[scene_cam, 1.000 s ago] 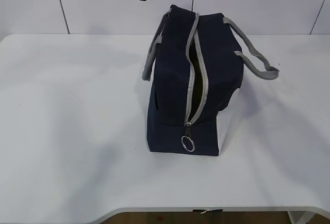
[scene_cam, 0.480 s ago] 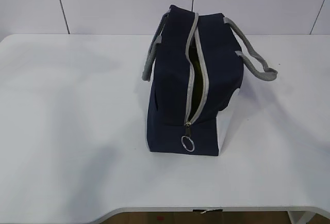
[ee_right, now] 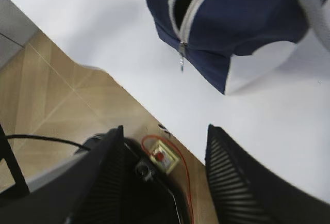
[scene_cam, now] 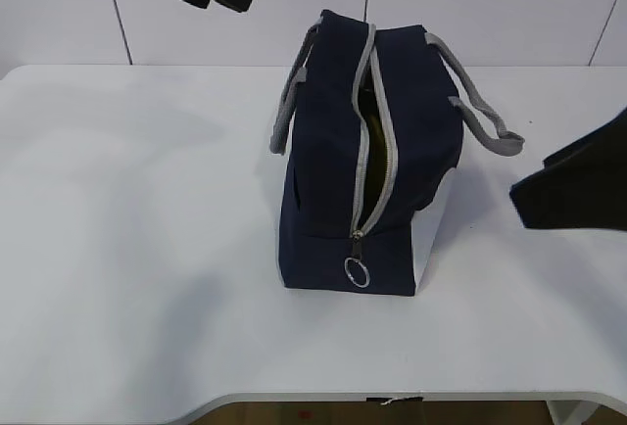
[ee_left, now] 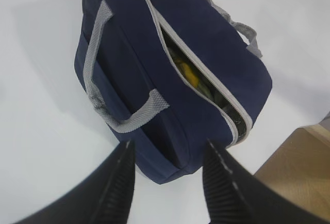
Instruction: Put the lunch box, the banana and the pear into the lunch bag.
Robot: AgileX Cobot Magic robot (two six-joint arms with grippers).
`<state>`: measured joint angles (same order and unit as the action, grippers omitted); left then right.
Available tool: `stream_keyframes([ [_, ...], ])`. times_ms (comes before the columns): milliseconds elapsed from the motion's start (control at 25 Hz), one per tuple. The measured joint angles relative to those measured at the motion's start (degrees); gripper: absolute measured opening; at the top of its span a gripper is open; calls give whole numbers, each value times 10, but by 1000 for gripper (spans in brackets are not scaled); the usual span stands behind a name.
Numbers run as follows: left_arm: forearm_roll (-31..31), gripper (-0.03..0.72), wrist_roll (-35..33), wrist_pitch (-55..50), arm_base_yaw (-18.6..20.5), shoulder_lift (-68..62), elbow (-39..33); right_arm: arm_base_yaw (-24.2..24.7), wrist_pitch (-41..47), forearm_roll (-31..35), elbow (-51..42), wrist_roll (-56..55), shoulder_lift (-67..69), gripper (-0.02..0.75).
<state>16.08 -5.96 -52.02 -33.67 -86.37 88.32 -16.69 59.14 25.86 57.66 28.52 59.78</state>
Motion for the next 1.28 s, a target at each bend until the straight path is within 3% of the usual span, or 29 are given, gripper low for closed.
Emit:
stream_keyframes([
  [160, -1, 323, -4, -1, 0, 0, 0, 0, -98, 92, -101, 106, -30, 412],
  [560, -2, 319, -7, -2, 0, 0, 0, 0, -247, 350, -264, 412, -30, 412],
  [760, -5, 318, -8, -2, 0, 0, 0, 0, -263, 438, -284, 582, 17, 412],
  [1000, -12, 314, -8, -3, 0, 0, 0, 0, -274, 539, -284, 667, 101, 412],
  [1280, -17, 309, -8, -3, 0, 0, 0, 0, -270, 735, -284, 880, 202, 412],
])
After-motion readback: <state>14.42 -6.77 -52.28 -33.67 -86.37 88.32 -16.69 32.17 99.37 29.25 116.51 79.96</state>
